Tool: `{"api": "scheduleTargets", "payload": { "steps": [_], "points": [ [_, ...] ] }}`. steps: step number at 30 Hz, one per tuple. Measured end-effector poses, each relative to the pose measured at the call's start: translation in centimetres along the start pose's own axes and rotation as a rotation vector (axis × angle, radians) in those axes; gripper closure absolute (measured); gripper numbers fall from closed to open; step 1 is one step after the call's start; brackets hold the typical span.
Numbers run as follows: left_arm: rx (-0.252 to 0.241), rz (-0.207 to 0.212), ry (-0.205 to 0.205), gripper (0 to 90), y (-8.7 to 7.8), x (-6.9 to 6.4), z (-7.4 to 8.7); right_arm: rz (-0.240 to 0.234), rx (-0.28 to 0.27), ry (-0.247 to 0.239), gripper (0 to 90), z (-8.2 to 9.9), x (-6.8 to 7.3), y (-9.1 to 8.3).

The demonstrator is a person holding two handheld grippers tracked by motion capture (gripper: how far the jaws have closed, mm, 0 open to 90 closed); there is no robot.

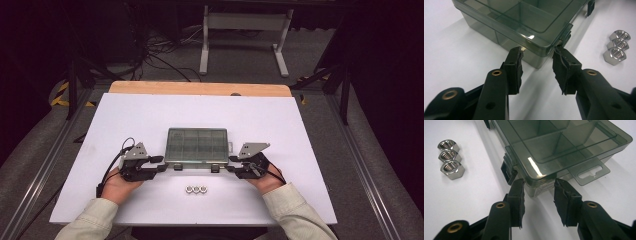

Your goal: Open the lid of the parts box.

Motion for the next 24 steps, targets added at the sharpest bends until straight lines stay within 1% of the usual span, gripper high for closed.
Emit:
{"api": "scheduleTargets", "payload": {
  "steps": [3, 6, 9, 12, 17, 19, 20, 24],
  "points": [
    [0.008, -0.003, 0.019, 62.6, 0.14, -0.17, -0.03, 0.001, 0.001, 0.000, 60.6, -0.01, 0.02, -0.02],
    [0.003, -0.001, 0.016, 63.8, 0.06, -0.16, -0.03, 0.001, -0.001, 0.000, 60.6, -0.02, 0.01, -0.03],
    [0.000, -0.003, 0.026, 64.7, -0.03, -0.16, -0.09, 0.001, -0.004, 0.001, 60.7, -0.04, -0.01, -0.13],
    [-0.001, -0.003, 0.022, 64.9, 0.00, -0.16, -0.08, 0.006, -0.014, 0.003, 61.0, -0.16, -0.07, -0.27],
    [-0.005, -0.006, 0.025, 65.2, -0.05, -0.18, -0.13, 0.006, -0.013, 0.003, 61.1, -0.14, -0.05, -0.25],
    [0.001, -0.006, 0.025, 65.4, -0.02, -0.14, -0.09, 0.000, -0.009, 0.005, 61.0, -0.05, -0.05, -0.17],
    [0.010, -0.004, 0.016, 65.5, 0.10, -0.11, 0.00, -0.002, -0.006, 0.004, 61.1, -0.01, -0.02, -0.12],
    [0.006, 0.002, 0.007, 66.0, 0.10, -0.14, -0.02, 0.000, 0.000, -0.001, 62.7, -0.02, 0.06, -0.08]
  ]
}}
Point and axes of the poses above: each handheld gripper's, and its own axes: y roughly forward along the jaws, z roughly out of its underside, x roughly to its left, the point moved 4 cm from there along y, roughly forward along the jaws, and after that the axes turned 9 degrees about z, right-handed, at the moved point
